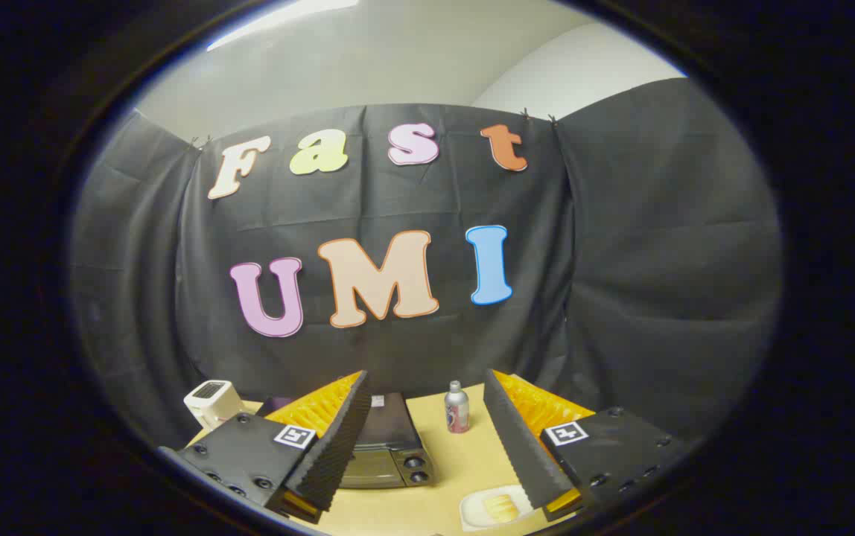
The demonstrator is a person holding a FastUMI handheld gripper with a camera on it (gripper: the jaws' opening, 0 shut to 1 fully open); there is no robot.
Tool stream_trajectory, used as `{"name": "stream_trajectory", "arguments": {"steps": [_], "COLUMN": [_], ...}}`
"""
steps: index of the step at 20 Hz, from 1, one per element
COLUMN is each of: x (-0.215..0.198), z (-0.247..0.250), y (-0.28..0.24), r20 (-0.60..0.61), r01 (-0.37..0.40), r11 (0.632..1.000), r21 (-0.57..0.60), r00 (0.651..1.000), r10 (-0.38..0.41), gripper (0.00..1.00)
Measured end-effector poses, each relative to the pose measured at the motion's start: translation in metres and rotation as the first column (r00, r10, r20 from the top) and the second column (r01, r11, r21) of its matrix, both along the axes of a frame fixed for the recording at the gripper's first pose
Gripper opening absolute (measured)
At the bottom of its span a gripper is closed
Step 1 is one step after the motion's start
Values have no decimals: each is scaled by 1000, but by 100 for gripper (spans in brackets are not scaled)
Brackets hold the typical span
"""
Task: Open the toaster oven, put the food inside, and close the toaster oven door.
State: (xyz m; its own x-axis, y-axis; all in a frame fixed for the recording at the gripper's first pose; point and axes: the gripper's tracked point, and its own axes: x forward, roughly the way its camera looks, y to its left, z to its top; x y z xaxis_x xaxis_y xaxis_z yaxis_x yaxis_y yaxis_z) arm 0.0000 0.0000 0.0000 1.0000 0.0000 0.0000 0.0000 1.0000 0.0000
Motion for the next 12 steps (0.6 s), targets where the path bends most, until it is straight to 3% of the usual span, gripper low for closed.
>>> {"name": "stream_trajectory", "arguments": {"steps": [12], "x": [19], "z": [30], "y": [25], "r20": [46], "r01": [-15], "r11": [999], "r21": [-35], "r00": [999], "r10": [17], "gripper": [97]}}
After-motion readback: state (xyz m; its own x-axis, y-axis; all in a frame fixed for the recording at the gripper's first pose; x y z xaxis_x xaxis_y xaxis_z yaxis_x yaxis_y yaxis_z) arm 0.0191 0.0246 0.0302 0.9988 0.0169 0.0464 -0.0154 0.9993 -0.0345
